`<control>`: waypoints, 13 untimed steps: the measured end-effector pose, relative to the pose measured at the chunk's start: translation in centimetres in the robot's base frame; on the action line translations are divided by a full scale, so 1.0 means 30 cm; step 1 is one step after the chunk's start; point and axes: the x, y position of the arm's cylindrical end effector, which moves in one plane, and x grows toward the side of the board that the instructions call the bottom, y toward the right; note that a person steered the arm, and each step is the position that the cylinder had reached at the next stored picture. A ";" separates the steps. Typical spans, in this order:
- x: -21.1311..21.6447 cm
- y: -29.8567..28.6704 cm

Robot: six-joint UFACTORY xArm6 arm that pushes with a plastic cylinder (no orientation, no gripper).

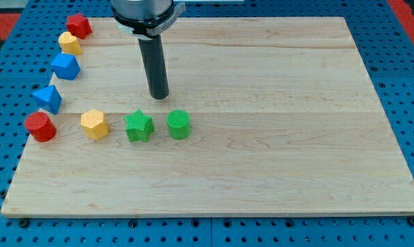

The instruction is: Move the arm below the green star

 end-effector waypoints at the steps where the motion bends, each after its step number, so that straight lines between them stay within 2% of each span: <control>1: 0.000 0.000; 4: 0.000 0.002; 5: -0.063 0.244; 6: -0.052 0.665; 7: 0.248 0.828; 8: 0.586 0.634; 9: 0.714 0.429; 11: 0.714 0.235; 13: 0.715 0.140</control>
